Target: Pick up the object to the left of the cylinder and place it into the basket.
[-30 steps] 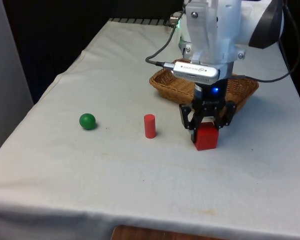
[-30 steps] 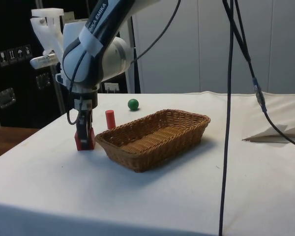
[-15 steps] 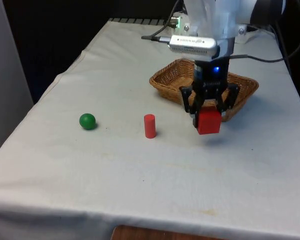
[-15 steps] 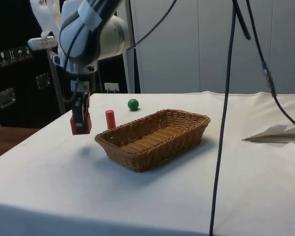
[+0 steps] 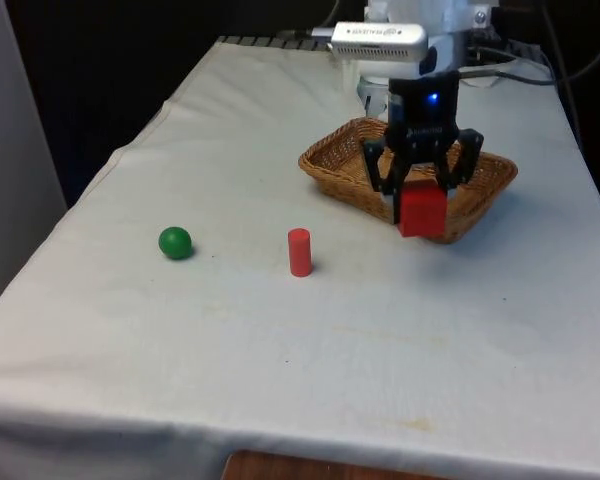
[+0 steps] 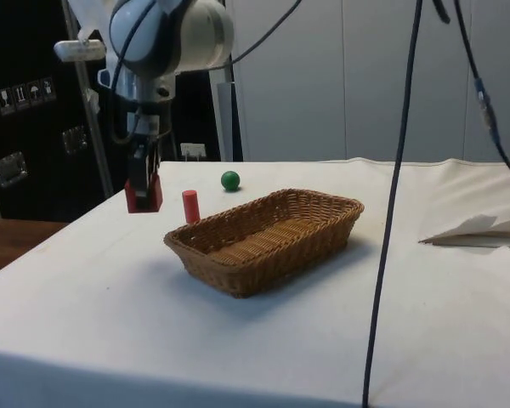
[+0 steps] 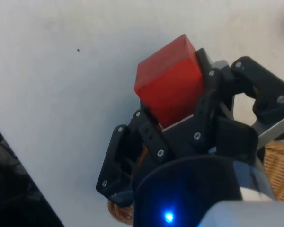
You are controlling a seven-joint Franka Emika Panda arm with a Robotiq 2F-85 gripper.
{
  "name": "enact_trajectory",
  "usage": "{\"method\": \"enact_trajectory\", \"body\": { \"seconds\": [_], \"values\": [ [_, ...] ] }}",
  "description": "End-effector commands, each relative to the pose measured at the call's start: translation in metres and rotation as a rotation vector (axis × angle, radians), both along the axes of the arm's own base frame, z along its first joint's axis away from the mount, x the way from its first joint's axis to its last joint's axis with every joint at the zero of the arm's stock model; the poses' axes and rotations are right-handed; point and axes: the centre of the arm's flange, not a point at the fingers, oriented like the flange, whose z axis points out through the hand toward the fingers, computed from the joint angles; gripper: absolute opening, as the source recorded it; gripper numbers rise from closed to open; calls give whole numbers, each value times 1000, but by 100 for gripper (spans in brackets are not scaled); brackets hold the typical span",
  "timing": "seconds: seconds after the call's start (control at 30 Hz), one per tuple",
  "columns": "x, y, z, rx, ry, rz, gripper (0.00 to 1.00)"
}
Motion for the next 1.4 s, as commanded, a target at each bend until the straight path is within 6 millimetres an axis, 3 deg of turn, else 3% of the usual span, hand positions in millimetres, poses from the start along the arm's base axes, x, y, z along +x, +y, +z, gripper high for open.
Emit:
{"method": "enact_trajectory", "body": {
  "seconds": [0.0,0.53,0.57,0.8,0.83,1.03,1.1,1.33,1.37],
  "values": [
    [-5,-1,3,-9,-1,-5,1],
    [-47,-5,18,27,-2,1,1],
    [-41,-5,17,34,8,3,1],
    [-68,-6,17,35,-6,4,1],
    [-63,-5,17,41,1,5,1],
    [-87,-7,15,41,-11,8,1],
    [-85,-7,15,51,-5,9,1],
    [-112,-9,10,40,-4,20,1],
    [-108,-8,12,53,1,22,1]
  ]
}}
